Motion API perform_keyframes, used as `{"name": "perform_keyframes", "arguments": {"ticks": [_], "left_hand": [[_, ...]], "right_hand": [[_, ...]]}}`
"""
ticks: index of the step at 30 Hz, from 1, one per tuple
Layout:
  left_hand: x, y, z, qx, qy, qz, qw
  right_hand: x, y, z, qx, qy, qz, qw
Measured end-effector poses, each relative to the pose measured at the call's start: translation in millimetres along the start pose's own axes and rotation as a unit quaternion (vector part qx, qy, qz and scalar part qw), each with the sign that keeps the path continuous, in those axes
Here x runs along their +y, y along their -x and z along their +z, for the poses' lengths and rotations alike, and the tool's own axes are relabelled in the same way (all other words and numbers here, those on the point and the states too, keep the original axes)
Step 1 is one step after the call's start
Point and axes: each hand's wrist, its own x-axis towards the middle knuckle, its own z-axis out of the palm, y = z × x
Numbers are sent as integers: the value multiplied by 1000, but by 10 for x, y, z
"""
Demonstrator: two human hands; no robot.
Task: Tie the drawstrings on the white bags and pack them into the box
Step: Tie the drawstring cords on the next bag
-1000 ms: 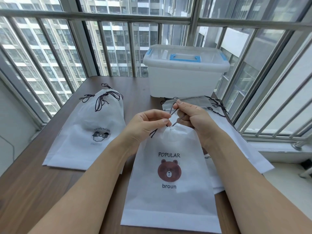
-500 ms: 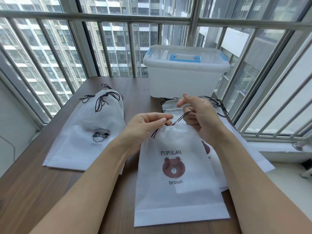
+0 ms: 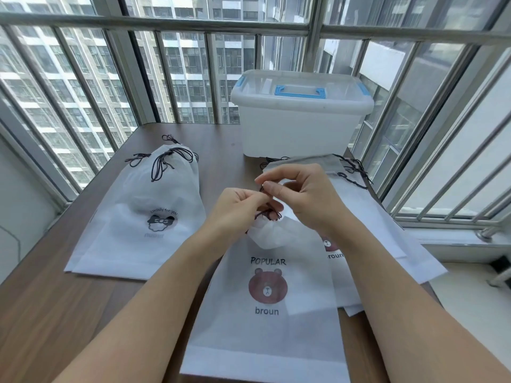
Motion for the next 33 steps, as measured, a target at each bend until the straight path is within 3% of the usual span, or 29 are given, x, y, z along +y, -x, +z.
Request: {"name": "perform_keyframes", "arguments": {"ticks": [7, 14, 24, 33], "left_hand": [[14, -46, -120, 30, 83, -45, 995], [-59, -137, -184, 88, 114, -76, 987], [-89, -145, -207, 38, 161, -85, 983], [-109, -150, -195, 29, 119, -56, 991]], "right_hand": [[79, -42, -64, 57, -17, 53, 997], [57, -32, -42, 25, -44, 96, 994], [39, 5, -67, -5, -103, 130, 986], [26, 13, -38, 8, -114, 178, 977]]}}
